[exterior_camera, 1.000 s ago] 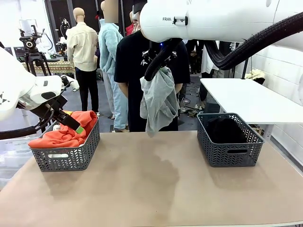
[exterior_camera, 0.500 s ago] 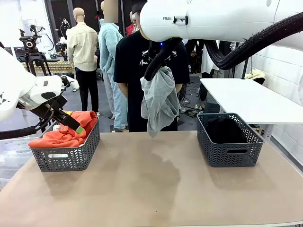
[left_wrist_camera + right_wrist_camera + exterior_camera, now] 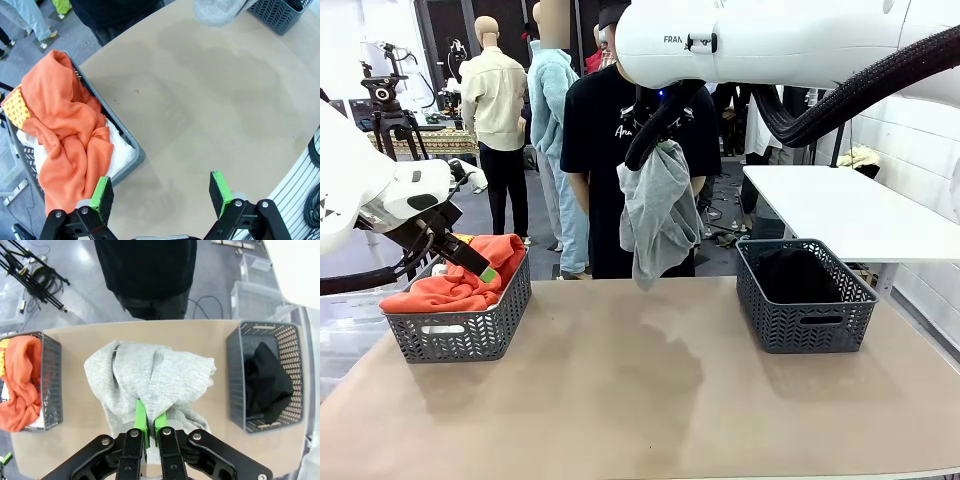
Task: Sort the tops and bottoms.
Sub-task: Lift clothes from the center of the table with your right hand, then sort the clothes according to human instructions.
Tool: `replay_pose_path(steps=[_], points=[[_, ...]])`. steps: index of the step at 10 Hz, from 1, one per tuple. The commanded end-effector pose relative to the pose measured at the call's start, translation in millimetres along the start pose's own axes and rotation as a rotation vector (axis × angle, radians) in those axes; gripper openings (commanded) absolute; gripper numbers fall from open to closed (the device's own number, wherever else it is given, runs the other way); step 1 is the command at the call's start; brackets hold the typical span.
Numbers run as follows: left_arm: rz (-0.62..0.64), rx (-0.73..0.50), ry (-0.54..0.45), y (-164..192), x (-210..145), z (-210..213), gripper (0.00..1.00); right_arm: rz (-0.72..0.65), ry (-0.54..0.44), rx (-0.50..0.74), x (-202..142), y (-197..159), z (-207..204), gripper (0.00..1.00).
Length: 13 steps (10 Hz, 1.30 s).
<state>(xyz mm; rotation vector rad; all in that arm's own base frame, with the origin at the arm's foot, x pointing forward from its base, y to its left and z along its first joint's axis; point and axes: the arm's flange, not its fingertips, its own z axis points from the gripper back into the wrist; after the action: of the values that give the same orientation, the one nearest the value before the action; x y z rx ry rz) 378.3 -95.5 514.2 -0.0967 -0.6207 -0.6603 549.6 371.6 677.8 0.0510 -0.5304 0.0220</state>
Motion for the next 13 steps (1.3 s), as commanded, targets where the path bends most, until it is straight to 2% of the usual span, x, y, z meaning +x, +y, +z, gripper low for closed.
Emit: replay_pose_path(steps=[1, 13], points=[[0.012, -0.002, 0.003, -2.5, -1.1, -0.3, 1.00, -0.004, 0.004, 0.016, 1.0, -1.2, 3.7, 0.00], [0.012, -0.002, 0.003, -2.5, -1.1, -0.3, 1.00, -0.004, 0.004, 0.016, 1.0, -1.2, 3.7, 0.00]])
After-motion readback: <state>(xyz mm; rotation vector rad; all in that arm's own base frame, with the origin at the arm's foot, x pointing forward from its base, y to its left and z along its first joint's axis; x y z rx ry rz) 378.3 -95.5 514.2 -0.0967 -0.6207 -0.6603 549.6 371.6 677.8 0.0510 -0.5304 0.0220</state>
